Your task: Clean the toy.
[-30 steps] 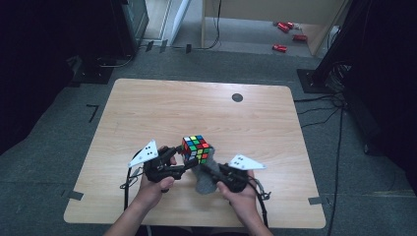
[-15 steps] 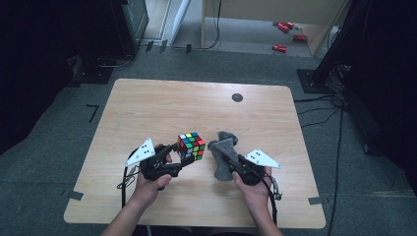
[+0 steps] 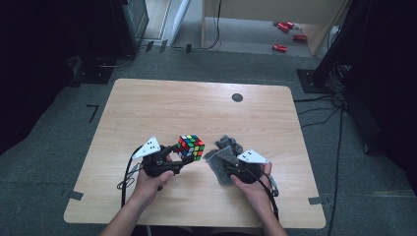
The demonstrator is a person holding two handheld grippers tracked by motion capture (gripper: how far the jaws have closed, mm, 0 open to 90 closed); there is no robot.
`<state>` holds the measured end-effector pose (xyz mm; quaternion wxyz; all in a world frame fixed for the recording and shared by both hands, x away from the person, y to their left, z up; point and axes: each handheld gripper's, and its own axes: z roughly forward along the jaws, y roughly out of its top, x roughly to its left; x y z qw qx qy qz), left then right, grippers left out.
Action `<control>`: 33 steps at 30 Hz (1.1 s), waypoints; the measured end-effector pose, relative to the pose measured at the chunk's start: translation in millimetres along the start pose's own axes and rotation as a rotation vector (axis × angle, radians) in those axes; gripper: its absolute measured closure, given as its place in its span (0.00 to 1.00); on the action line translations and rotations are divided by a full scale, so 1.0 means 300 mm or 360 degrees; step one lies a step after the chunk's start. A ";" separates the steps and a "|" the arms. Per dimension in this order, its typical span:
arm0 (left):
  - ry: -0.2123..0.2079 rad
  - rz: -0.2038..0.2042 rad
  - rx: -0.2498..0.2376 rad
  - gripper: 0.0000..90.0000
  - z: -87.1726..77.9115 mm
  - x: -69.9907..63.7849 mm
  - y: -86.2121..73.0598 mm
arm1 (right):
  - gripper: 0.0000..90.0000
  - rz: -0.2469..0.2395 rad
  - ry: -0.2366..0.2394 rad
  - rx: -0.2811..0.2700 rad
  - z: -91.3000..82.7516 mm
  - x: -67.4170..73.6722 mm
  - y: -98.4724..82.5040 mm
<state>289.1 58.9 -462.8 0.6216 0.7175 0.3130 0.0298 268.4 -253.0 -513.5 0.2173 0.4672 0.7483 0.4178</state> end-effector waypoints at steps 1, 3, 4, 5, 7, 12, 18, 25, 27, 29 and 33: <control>-0.0004 -0.0007 0.0004 0.39 0.001 0.002 0.000 | 0.31 0.0001 0.0013 0.0007 -0.002 0.001 0.005; -0.0012 -0.0021 0.0011 0.39 0.003 0.003 0.000 | 0.24 -0.0023 0.0037 -0.0038 -0.018 0.005 0.020; -0.0014 -0.0025 0.0013 0.39 0.003 0.003 0.001 | 0.21 -0.0066 0.0038 -0.0076 -0.030 0.009 0.032; -0.0016 -0.0025 0.0015 0.39 0.004 0.002 0.001 | 0.20 -0.0094 0.0046 -0.0097 -0.038 0.012 0.039; -0.0019 -0.0032 0.0022 0.39 0.005 0.000 0.002 | 0.18 -0.0156 0.0080 -0.0173 -0.059 0.023 0.055; -0.0033 -0.0041 0.0084 0.39 0.011 -0.004 0.006 | 0.17 -0.0305 0.0257 -0.0388 -0.090 0.083 0.076; -0.0088 -0.0054 0.0187 0.39 0.023 -0.014 0.012 | 0.21 -0.0548 0.0330 -0.0549 -0.094 0.163 0.075; -0.0205 -0.0177 0.0308 0.39 0.043 -0.012 0.012 | 0.21 -0.0777 0.0328 -0.0657 -0.090 0.212 0.066; -0.0232 -0.0202 0.0336 0.39 0.048 -0.012 0.012 | 0.21 -0.0834 0.0313 -0.0662 -0.086 0.226 0.062; -0.0265 -0.0232 0.0374 0.39 0.054 -0.014 0.012 | 0.21 -0.0874 0.0301 -0.0669 -0.082 0.237 0.059; -0.0350 -0.0255 0.0438 0.39 0.067 -0.015 0.008 | 0.27 -0.0999 0.0203 -0.0676 -0.076 0.254 0.051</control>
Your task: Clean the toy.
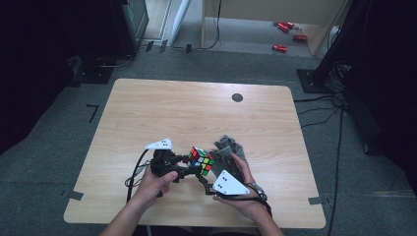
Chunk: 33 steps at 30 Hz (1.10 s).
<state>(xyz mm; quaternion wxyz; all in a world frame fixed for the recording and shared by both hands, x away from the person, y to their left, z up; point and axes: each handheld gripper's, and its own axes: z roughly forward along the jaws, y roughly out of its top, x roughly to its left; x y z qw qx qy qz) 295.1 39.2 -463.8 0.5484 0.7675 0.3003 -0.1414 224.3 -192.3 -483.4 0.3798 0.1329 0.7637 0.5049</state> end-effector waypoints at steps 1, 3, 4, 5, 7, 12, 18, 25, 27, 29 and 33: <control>-0.0001 0.0012 0.0016 0.38 0.004 -0.001 -0.001 | 0.29 -0.0053 -0.0020 0.0005 0.000 0.004 -0.001; 0.0001 0.0007 0.0024 0.38 0.005 0.002 0.000 | 0.36 -0.0145 -0.0018 0.0009 -0.002 0.014 -0.002; -0.0009 0.0003 0.0029 0.38 0.004 0.005 0.000 | 0.37 -0.0176 -0.0027 0.0012 -0.003 0.019 -0.002; -0.0018 -0.0002 0.0027 0.38 0.004 0.008 -0.001 | 0.37 -0.0176 -0.0026 0.0012 -0.003 0.020 -0.002; -0.0022 0.0012 0.0015 0.38 0.003 0.008 -0.001 | 0.38 -0.0160 -0.0018 0.0016 -0.003 0.018 0.000; 0.0027 0.0123 -0.0092 0.33 -0.012 -0.002 0.003 | 0.38 -0.0048 0.0003 0.0024 -0.010 -0.001 -0.002; 0.0214 0.0451 -0.0221 0.27 -0.051 -0.013 -0.005 | 0.38 0.0216 0.0023 0.0079 -0.024 -0.050 -0.018; 0.0485 0.0784 -0.0190 0.29 -0.003 -0.020 -0.044 | 0.38 0.0476 -0.0036 0.0118 -0.039 -0.091 -0.005; 0.0535 0.0890 -0.0161 0.26 0.016 -0.033 -0.056 | 0.38 0.0573 -0.0021 0.0117 -0.042 -0.093 0.010; 0.0593 0.1004 -0.0128 0.25 0.035 -0.046 -0.069 | 0.38 0.0671 -0.0003 0.0112 -0.044 -0.096 0.023; 0.0655 0.1126 -0.0131 0.22 0.055 -0.062 -0.084 | 0.38 0.0831 0.0040 0.0116 -0.044 -0.099 0.035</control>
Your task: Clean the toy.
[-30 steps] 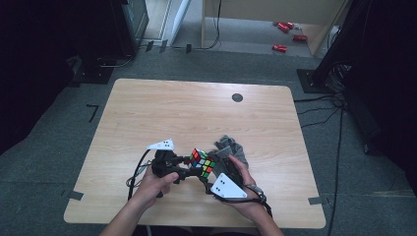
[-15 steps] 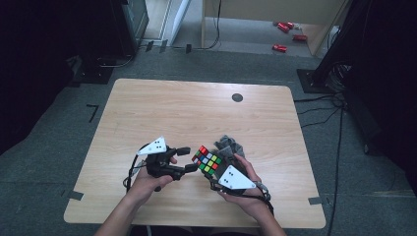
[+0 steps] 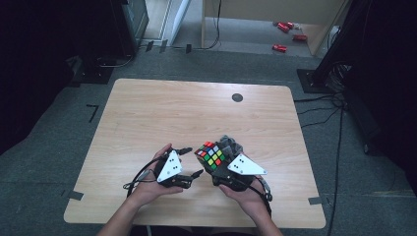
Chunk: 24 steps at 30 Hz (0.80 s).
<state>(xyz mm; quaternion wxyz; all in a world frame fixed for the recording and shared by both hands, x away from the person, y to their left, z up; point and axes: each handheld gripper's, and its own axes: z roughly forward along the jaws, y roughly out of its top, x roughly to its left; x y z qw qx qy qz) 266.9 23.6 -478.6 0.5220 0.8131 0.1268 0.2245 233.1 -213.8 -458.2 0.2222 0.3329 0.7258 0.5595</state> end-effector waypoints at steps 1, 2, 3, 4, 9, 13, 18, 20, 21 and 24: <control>0.0016 0.0027 -0.0002 0.22 0.002 -0.006 0.000 | 0.38 0.0035 0.0005 0.0011 0.001 0.002 0.001; 0.0031 0.0055 -0.0005 0.21 0.004 -0.013 0.000 | 0.38 0.0060 0.0013 0.0021 0.003 0.004 0.002; 0.0035 0.0073 -0.0008 0.21 0.006 -0.017 0.000 | 0.38 0.0084 0.0020 0.0032 0.005 0.006 0.002; 0.0032 0.0095 -0.0010 0.21 0.007 -0.023 0.001 | 0.38 0.0101 0.0023 0.0038 0.007 0.008 0.003; 0.0049 0.0145 -0.0029 0.19 0.010 -0.038 0.003 | 0.38 0.0191 0.0052 0.0108 0.021 0.015 -0.002; 0.0047 0.0179 -0.0049 0.20 0.009 -0.047 0.003 | 0.38 0.0251 0.0085 0.0169 0.034 0.024 -0.005; 0.0061 0.0247 -0.0051 0.32 -0.002 -0.057 0.004 | 0.38 0.0396 0.0149 0.0192 0.042 0.024 -0.008; 0.0060 0.0265 -0.0055 0.34 -0.003 -0.062 0.005 | 0.38 0.0431 0.0163 0.0192 0.044 0.017 -0.010; 0.0050 0.0260 -0.0048 0.35 -0.004 -0.065 0.005 | 0.37 0.0450 0.0168 0.0195 0.045 0.016 -0.011; -0.0006 0.0200 -0.0038 0.36 -0.006 -0.062 0.004 | 0.34 0.0473 0.0194 0.0201 0.046 0.010 -0.016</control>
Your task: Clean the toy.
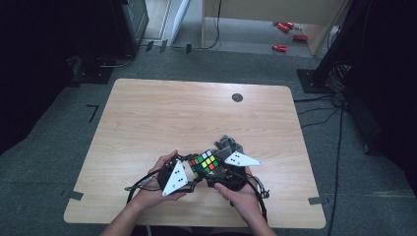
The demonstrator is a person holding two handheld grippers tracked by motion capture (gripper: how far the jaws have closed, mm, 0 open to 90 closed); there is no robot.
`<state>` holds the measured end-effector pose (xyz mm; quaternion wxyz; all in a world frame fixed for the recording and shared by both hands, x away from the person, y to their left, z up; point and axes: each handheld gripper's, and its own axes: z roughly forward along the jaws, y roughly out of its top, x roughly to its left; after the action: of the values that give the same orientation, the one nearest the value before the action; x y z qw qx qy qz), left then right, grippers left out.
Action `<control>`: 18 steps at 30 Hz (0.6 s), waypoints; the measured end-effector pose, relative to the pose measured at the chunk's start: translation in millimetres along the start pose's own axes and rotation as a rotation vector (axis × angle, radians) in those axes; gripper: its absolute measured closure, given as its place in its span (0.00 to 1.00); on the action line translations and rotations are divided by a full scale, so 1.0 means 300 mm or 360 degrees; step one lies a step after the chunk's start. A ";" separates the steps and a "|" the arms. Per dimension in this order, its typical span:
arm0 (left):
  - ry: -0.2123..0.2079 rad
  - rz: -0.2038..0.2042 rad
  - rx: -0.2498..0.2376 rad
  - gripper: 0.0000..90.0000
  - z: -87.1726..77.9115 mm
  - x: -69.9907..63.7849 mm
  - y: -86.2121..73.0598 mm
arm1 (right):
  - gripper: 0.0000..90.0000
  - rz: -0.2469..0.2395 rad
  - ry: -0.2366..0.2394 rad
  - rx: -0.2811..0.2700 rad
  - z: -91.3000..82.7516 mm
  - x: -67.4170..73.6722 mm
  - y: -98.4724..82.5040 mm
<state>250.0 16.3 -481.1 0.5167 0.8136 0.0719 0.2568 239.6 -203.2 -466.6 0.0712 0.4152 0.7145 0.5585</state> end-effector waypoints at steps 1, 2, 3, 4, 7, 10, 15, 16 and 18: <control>-0.0006 -0.0013 0.0001 0.37 -0.001 0.001 0.000 | 0.33 -0.0003 -0.0002 -0.0001 0.000 0.000 0.000; -0.0010 -0.0026 0.0003 0.37 -0.002 0.003 0.001 | 0.30 -0.0013 -0.0014 -0.0008 0.001 0.003 0.000; -0.0020 -0.0056 0.0002 0.37 -0.002 0.008 0.001 | 0.25 -0.0028 -0.0029 -0.0017 0.001 0.007 0.001; -0.0035 -0.0113 0.0000 0.37 -0.004 0.018 -0.001 | 0.23 -0.0047 -0.0032 -0.0027 0.000 0.009 0.003; -0.0020 -0.0211 0.0023 0.37 -0.014 0.049 -0.016 | 0.21 -0.0076 -0.0033 -0.0082 -0.016 0.004 0.014; -0.0004 -0.0319 0.0065 0.37 -0.027 0.086 -0.033 | 0.22 -0.0091 -0.0082 -0.0161 -0.042 -0.013 0.026; -0.0059 -0.0482 0.0118 0.37 -0.037 0.131 -0.051 | 0.25 -0.0323 -0.0623 -0.0104 -0.046 -0.070 0.006; -0.0073 -0.0508 0.0120 0.37 -0.039 0.136 -0.053 | 0.26 -0.0355 -0.0694 -0.0041 -0.035 -0.089 -0.010; -0.0089 -0.0538 0.0127 0.37 -0.039 0.140 -0.053 | 0.26 -0.0297 -0.0684 0.0071 -0.013 -0.131 -0.043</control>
<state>282.6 49.1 -476.7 0.5216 0.8166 0.2034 0.1405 256.1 -232.9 -490.3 0.2639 0.4581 0.7304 0.4325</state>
